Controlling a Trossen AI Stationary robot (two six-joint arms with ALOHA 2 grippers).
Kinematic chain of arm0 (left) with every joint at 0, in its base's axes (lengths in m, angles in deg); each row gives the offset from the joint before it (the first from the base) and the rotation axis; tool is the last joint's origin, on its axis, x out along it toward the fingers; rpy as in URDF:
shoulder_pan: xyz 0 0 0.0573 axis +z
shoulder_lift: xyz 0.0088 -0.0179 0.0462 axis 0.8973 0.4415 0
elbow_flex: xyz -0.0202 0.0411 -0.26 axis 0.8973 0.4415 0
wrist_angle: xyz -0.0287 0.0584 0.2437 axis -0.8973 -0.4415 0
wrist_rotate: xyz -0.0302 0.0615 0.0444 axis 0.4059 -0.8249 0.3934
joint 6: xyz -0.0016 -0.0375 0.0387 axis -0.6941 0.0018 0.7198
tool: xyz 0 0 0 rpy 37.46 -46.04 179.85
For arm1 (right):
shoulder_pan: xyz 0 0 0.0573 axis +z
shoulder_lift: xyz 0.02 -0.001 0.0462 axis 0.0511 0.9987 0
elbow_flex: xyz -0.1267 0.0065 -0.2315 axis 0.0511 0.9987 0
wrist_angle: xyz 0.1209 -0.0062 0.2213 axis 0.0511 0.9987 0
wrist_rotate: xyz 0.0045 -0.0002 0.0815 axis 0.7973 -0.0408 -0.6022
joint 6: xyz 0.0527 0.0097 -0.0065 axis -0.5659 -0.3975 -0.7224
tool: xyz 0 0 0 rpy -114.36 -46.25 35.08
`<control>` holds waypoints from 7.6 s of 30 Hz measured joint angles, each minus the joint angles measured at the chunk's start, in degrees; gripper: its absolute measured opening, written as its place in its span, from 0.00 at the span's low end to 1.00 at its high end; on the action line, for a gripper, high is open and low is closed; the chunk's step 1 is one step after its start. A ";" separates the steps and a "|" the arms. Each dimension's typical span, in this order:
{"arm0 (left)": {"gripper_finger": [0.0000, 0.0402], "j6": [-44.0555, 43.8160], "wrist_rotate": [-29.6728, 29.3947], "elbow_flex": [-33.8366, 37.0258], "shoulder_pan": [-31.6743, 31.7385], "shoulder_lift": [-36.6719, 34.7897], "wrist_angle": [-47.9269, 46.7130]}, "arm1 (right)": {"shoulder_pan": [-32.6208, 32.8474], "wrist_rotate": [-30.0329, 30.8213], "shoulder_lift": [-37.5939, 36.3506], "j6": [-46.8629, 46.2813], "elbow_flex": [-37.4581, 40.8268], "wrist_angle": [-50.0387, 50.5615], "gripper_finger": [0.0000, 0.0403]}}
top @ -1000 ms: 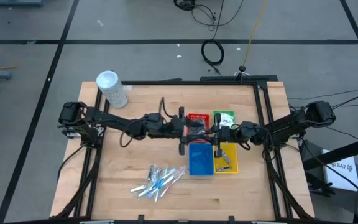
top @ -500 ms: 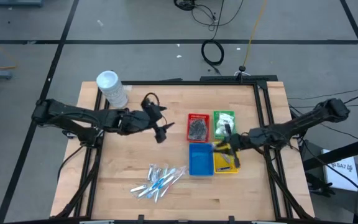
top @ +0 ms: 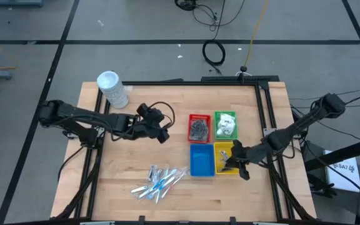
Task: Pick & Place Travel size toiletries
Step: Put the silver nail cutter into the yellow bin
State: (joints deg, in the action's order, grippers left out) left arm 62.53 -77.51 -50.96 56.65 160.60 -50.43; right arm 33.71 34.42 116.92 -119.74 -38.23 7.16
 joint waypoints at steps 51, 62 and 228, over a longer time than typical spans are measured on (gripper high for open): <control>0.73 -6.99 26.62 0.00 -0.62 2.29 -1.61 | -2.99 -0.26 -3.32 26.39 4.44 -29.61 0.42; 0.72 -35.49 30.67 0.04 -11.14 9.07 -19.87 | -6.55 2.95 -4.53 48.85 4.40 -43.21 0.42; 0.18 26.70 46.40 0.04 5.85 18.57 57.81 | -22.95 -4.84 19.10 41.67 -1.24 -66.69 0.09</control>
State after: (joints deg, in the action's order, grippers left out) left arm 89.23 -31.11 -50.91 62.50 179.17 7.38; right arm 10.76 29.57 136.01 -78.07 -39.48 -59.53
